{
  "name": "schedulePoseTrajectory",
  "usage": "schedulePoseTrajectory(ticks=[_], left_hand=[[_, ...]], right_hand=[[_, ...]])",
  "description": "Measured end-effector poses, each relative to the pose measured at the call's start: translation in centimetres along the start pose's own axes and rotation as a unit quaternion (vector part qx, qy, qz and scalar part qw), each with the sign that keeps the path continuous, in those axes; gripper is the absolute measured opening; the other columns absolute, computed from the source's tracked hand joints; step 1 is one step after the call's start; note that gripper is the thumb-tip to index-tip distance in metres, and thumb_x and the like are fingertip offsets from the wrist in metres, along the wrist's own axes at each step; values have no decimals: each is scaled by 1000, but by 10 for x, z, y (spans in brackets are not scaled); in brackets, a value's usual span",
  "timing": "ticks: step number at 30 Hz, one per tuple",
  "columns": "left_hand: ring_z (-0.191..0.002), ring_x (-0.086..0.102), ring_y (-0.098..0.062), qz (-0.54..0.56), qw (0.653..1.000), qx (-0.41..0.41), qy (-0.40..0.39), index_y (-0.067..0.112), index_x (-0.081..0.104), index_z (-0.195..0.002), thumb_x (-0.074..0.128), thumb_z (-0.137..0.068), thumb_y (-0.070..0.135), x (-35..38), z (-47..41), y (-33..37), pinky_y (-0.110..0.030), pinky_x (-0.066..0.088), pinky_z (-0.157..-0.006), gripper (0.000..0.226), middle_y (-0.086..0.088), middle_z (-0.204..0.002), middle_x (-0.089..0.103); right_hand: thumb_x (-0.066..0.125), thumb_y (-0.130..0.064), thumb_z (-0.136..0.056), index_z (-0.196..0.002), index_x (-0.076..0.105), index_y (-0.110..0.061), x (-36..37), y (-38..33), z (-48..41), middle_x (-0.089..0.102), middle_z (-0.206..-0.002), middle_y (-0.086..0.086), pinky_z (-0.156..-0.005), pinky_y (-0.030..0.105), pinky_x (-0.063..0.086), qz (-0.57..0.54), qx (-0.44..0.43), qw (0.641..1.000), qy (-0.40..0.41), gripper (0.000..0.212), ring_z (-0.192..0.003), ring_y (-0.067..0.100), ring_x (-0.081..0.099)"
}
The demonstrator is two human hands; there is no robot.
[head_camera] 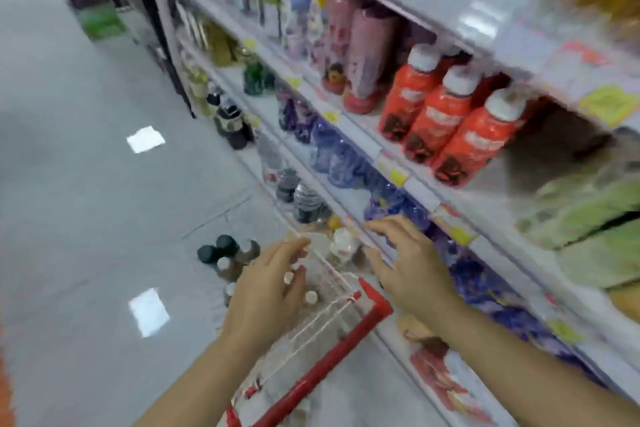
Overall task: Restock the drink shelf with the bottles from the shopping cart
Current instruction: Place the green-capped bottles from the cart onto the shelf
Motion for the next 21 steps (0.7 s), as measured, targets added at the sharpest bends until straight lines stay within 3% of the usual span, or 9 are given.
schedulePoseTrajectory(ticks=[3,5,8,12,15,21], left_hand=[[-97,62,-16,-30,993,-111,-5,28,57,-120,59,-89,20,-1,14,-82,-29,47,-75,33,9,-116,61],[-97,62,-17,-45,986,-159,-12,27,57,-120,59,-89,19,4,20,-126,-30,46,-76,32,8,-115,62],[-103,56,-9,-43,975,-217,-19,32,54,-119,55,-91,20,21,22,-189,-26,42,-77,31,17,-113,56],[-112,52,-20,-81,968,-235,-20,26,52,-124,54,-90,20,44,5,-260,-32,43,-81,34,4,-124,54],[-120,46,-28,-149,962,-219,-60,21,45,-134,55,-89,17,58,-23,-304,-37,43,-88,46,-4,-137,47],[-131,32,-32,-196,937,-260,-130,26,28,-144,50,-89,13,75,-80,-363,-47,43,-93,60,-8,-145,33]], right_hand=[[61,-19,-84,-122,57,-15,84,14,-42,54,-124,4,-98,33,41,17,29,995,-97,38,-118,20,49],[63,-18,-85,-127,52,-17,137,28,-65,49,-130,5,-98,39,42,41,50,986,-156,43,-125,24,44],[61,-23,-86,-135,43,-19,206,54,-88,42,-138,4,-101,35,39,63,87,968,-227,52,-126,22,42],[58,-29,-88,-146,23,-16,278,94,-102,20,-153,10,-111,35,26,89,154,933,-312,69,-139,25,24],[55,-31,-90,-149,9,-15,308,119,-98,5,-157,11,-111,38,27,165,137,923,-321,76,-141,31,21],[54,-33,-89,-149,6,-13,320,134,-88,-2,-158,11,-115,40,22,212,77,928,-295,79,-140,34,18]])
Point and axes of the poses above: each hand's wrist, its own z-axis away from the middle knuckle, its own x-axis out of the palm, y = z × x, the point moved 4 cm from there along -z, towards the middle knuckle
